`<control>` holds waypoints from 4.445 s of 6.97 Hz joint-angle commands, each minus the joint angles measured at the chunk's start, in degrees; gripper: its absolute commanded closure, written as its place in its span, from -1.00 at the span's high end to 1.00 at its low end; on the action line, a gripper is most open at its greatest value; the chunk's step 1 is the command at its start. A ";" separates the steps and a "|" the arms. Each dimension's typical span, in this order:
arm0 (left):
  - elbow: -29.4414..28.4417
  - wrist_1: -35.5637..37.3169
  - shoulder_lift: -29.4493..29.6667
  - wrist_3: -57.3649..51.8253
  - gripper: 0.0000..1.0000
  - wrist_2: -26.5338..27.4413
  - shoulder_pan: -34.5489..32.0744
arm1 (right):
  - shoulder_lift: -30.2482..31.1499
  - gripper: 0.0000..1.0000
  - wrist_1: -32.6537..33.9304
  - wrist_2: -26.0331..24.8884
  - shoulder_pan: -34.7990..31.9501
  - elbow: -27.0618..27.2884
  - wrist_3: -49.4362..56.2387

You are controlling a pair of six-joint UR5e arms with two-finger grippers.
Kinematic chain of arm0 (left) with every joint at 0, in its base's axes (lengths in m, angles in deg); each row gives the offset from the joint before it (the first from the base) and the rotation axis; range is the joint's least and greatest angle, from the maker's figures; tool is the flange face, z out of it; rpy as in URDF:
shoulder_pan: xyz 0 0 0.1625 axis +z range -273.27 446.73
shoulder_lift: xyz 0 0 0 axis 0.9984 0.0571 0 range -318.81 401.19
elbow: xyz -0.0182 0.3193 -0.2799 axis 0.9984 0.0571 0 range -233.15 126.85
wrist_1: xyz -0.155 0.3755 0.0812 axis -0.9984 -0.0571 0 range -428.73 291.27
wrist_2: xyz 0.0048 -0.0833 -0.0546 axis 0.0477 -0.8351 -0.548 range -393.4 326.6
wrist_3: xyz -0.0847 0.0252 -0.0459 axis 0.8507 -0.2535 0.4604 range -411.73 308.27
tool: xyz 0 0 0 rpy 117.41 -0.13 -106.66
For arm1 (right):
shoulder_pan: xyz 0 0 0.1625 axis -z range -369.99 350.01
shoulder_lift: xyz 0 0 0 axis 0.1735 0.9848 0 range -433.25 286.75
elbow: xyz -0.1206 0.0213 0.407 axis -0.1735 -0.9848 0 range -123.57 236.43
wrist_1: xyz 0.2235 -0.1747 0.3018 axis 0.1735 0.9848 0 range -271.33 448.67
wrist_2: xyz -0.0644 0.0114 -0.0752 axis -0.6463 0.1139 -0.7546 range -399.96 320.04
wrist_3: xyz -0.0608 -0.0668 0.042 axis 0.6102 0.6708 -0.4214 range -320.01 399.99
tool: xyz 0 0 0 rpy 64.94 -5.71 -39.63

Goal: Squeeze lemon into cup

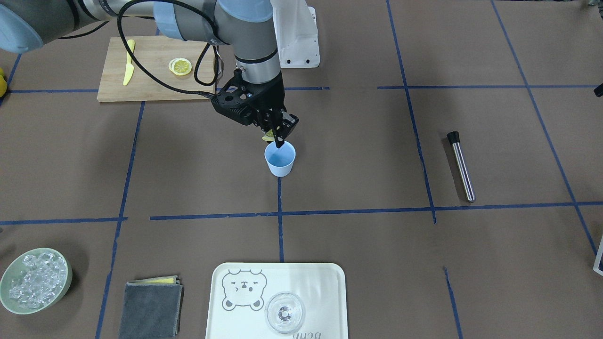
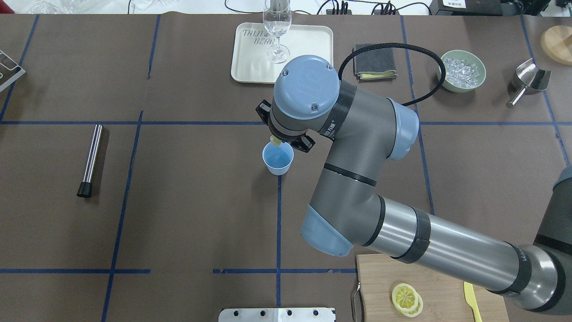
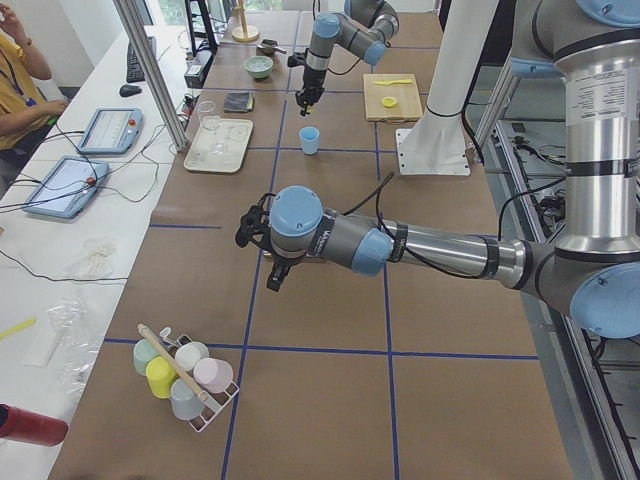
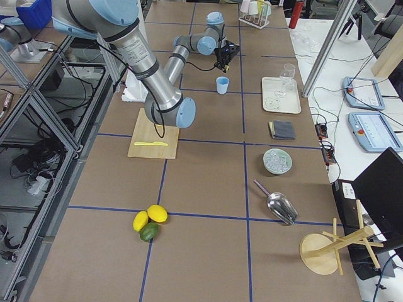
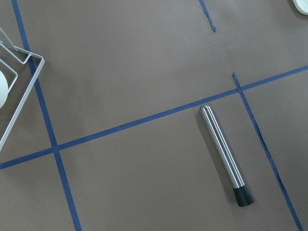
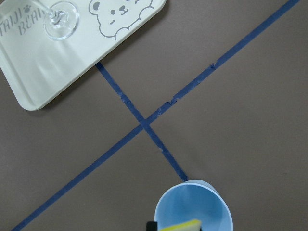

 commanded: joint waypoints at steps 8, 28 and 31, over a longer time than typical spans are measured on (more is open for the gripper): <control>0.31 -0.61 -0.11 0.03 1.00 0.00 -0.53 | 0.72 0.00 -0.35 0.00 3.27 -4.13 0.45; -1.70 -7.29 -0.20 -0.67 1.00 14.77 -1.23 | 42.44 1.00 -6.68 17.92 -19.38 21.62 45.22; -2.94 -7.12 -0.11 -0.67 1.00 14.68 -1.14 | 50.00 1.00 -6.68 21.17 -28.86 21.10 63.05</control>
